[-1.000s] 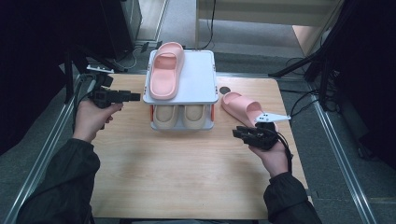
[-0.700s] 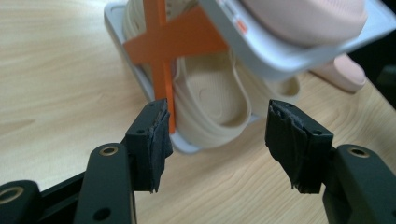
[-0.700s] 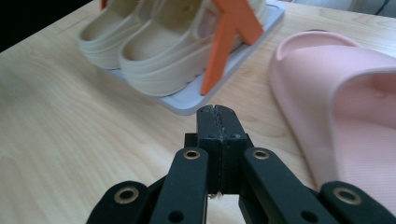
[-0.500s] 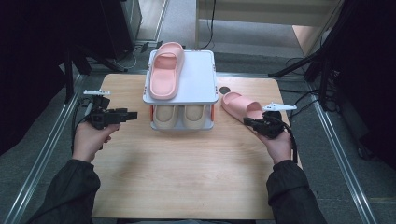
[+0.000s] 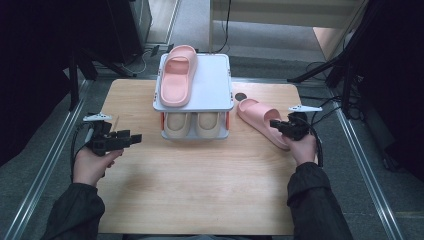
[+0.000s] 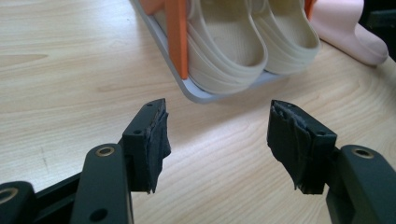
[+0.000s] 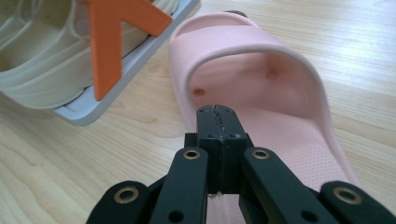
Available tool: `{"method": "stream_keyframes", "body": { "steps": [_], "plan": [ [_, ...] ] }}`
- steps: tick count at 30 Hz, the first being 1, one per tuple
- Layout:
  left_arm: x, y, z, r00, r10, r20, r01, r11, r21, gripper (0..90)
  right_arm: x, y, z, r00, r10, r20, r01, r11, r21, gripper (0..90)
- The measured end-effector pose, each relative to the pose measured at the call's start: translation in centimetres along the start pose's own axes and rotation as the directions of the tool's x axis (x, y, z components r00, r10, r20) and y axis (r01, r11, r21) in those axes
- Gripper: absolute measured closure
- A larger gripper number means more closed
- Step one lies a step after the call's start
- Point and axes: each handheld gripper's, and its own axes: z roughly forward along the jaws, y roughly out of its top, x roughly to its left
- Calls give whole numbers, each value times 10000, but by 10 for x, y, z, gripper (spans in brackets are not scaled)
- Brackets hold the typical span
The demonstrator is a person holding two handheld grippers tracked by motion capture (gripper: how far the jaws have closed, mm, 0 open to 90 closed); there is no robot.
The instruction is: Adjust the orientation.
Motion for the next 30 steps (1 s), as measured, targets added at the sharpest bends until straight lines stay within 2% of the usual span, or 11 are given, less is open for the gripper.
{"method": "stream_keyframes", "body": {
  "steps": [3, 7, 10, 12, 14, 18, 21, 30],
  "plan": [
    [-3, -7, 1, 9997, 238, -93, -237, 9997, 78, 385, -8, -2, 3, 9996, 268, 77, -268, 9996, 39, 900],
    [-5, -13, 1, 9995, 294, -92, -293, 9995, 105, 385, -16, -5, 7, 9986, 434, 303, -442, 9986, 278, 900],
    [-6, -16, 3, 9990, 445, 26, -445, 9990, 16, 385, -19, -8, 12, 9980, 570, 288, -584, 9970, 500, 900],
    [-6, -16, 2, 9973, 731, 51, -730, 9970, -252, 384, -18, -8, 14, 9981, 559, 272, -573, 9968, 557, 900],
    [-5, -16, 3, 9975, 700, 104, -697, 9971, -304, 381, -15, -7, 16, 9985, 502, 225, -515, 9968, 608, 895],
    [-2, -17, 5, 9983, 574, 98, -573, 9983, -123, 379, -10, -6, 22, 9996, 181, 214, -197, 9969, 766, 894],
    [0, -18, 7, 9983, 568, 114, -568, 9984, 11, 380, -8, -5, 22, 9997, 150, 216, -166, 9967, 790, 894],
    [4, -19, 13, 9988, 456, 177, -459, 9988, 182, 380, -3, -6, 23, 9990, 414, 157, -426, 9954, 855, 899]
  ]
}}
